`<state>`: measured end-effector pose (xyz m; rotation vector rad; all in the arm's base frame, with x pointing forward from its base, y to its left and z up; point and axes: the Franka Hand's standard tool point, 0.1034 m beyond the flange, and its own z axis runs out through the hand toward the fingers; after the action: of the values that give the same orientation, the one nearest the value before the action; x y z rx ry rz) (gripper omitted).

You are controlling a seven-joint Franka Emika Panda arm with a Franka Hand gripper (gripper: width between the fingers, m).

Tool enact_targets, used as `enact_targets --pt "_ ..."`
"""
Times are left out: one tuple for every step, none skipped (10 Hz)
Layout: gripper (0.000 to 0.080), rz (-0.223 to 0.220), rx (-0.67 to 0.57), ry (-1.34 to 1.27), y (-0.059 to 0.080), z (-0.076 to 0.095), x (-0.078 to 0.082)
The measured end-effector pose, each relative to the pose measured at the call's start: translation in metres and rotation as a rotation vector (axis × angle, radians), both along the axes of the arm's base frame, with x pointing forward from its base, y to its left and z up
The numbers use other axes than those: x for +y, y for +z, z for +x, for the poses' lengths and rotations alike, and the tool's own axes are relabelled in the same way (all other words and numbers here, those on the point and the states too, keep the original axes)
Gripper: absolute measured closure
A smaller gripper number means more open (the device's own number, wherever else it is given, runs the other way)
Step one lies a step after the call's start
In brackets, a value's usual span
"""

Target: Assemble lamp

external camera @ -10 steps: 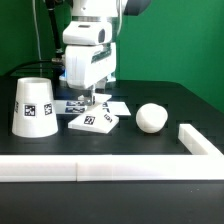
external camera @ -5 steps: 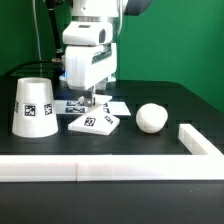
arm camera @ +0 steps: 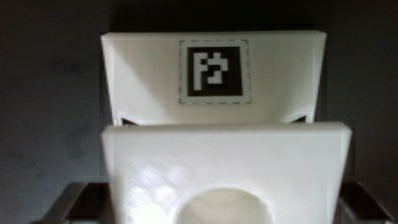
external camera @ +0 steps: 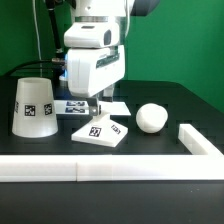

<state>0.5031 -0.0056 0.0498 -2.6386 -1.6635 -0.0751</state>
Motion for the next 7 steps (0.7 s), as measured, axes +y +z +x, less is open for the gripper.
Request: enact_targets --pt "0.0265 0.002 0.001 -0.062 0.000 -0.001 0.000" --pt "0.0265 0.004 0.004 -0.139 0.000 -0.001 0.000" --pt "0.0265 0.006 0.006 -0.199 0.000 -0.001 0.000" --pt "0.0265 0.007 0.006 -0.230 0.000 -0.001 0.000" --pt "0.0265 0.013 0.006 -0.327 0.000 0.000 0.002" --pt "0.0265 0.021 -0.006 -0.431 0.000 0.004 0.009" --pt "0.0265 0.026 -0.009 -0.472 0.000 0.011 0.014"
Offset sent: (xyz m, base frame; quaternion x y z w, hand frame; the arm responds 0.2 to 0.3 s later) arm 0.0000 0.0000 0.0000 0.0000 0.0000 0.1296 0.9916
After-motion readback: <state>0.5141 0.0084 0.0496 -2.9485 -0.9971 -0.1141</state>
